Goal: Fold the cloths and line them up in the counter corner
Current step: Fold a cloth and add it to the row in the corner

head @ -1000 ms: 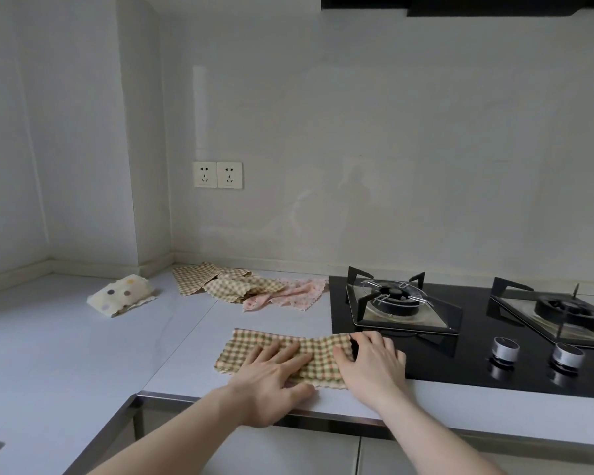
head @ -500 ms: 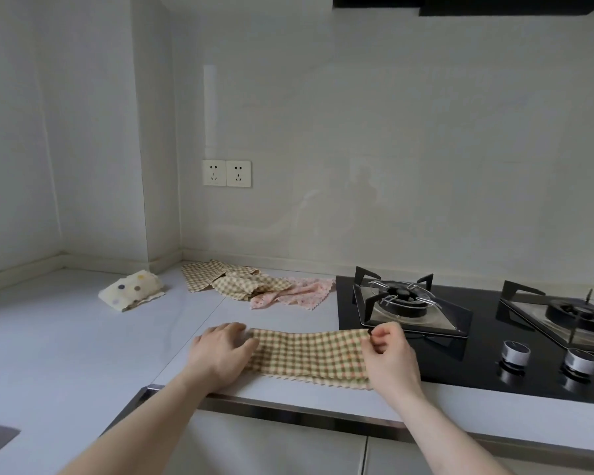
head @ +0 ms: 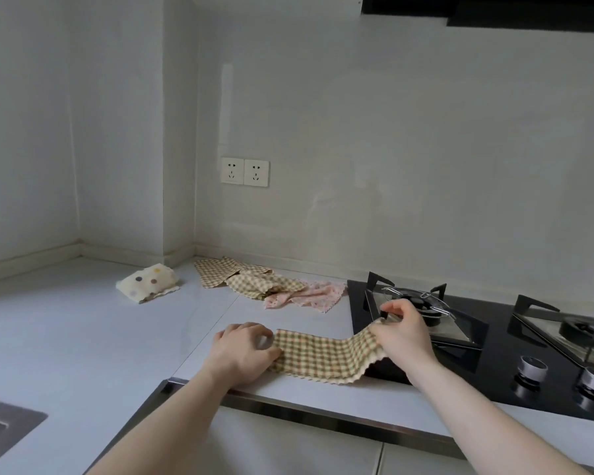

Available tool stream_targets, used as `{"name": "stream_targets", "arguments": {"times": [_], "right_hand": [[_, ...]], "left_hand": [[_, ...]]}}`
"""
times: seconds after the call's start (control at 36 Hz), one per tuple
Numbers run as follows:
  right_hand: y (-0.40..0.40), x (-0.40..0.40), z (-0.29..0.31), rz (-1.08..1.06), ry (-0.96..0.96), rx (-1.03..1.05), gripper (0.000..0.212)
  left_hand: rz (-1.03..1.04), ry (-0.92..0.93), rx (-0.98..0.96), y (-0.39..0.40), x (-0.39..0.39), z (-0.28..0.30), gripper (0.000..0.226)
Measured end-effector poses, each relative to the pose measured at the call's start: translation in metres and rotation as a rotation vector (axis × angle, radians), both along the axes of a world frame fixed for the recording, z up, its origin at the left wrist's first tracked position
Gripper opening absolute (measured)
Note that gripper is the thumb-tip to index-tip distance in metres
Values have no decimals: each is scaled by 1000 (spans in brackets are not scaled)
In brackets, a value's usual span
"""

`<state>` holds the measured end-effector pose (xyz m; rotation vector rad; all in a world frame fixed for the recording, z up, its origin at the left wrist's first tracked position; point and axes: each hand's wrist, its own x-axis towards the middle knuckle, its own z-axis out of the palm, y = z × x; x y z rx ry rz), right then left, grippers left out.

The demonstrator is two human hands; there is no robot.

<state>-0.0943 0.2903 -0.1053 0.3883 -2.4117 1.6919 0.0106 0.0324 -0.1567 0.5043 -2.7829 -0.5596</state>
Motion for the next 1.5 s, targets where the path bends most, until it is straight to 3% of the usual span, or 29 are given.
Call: {"name": "stream_targets", "arguments": {"times": [0.22, 0.42, 0.67, 0.94, 1.08, 1.14, 1.28, 1.36, 1.5], "right_hand": [[-61, 16, 29, 147, 25, 72, 34], [-98, 27, 13, 271, 17, 126, 35], [-122, 27, -27, 309, -41, 261, 45], [-119, 28, -23, 538, -123, 158, 38], [-108, 23, -10, 449, -70, 49, 28], [-100, 17, -9, 366, -25, 49, 28], [-76, 2, -20, 148, 64, 375, 26], [-65, -2, -25, 98, 21, 563, 46], [-66, -7, -23, 115, -9, 679, 53]], "left_hand": [[-1, 25, 44, -8, 0, -1, 41], [8, 58, 81, -9, -5, -5, 38], [29, 88, 135, -5, 1, 3, 66], [68, 70, 159, -6, 0, 3, 57], [84, 74, 145, -5, -1, 2, 47], [97, 81, 139, -5, -1, 1, 53], [85, 100, 183, -1, 3, 2, 72], [81, 79, 153, 2, 4, 6, 68], [48, 28, 79, 2, 2, 8, 59]]}}
